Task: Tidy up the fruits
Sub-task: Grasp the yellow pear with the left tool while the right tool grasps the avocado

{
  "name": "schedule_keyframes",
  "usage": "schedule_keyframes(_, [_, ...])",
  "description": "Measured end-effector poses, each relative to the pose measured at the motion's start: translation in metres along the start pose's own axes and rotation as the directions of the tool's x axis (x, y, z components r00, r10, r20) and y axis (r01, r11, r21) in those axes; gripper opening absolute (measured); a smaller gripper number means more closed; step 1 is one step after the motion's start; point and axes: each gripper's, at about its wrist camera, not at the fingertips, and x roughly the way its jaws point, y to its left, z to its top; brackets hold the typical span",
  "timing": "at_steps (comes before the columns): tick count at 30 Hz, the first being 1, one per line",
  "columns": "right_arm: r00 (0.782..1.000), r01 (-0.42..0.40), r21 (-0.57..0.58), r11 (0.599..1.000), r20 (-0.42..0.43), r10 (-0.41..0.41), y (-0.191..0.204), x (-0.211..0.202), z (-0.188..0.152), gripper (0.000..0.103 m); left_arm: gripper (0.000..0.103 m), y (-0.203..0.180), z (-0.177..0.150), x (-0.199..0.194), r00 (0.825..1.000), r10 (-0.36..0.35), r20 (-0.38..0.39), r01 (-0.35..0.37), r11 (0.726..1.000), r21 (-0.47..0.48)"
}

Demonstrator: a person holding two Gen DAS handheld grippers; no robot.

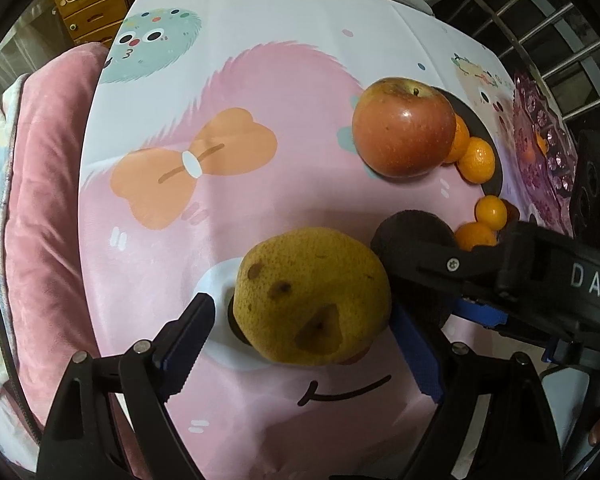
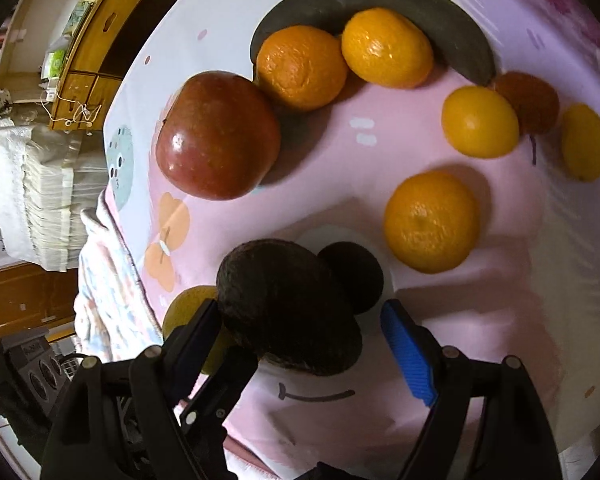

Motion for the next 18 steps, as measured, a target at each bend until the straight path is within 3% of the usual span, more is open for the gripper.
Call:
schedule_keyframes(5, [1.0,0.024,-0.019,1.0,0.006,-0.024,0.0034,-0.0001,0.0016,0.081,0.085,0.0034,0.0049,0.0015,0.999,-0.029,0.018,0.03,0.999,-0.015])
schedule_keyframes(11, [1.0,-0.024,-0.028,0.999,-0.007,0.024,0.001,0.0003,0.0025,0.06,0.075,0.0011,0.005,0.0039,0.998,-0.066,0.016,0.066,0.998,-0.02])
schedule_keyframes(18, [0.999,-0.027,-0.022,0.999,-0.018,0.026,0.0003,-0.0001,0.0016,0.06,0.074,-0.0026,0.0032,0.0032,0.998,-0.055,0.012,0.055,0.998,-0.013])
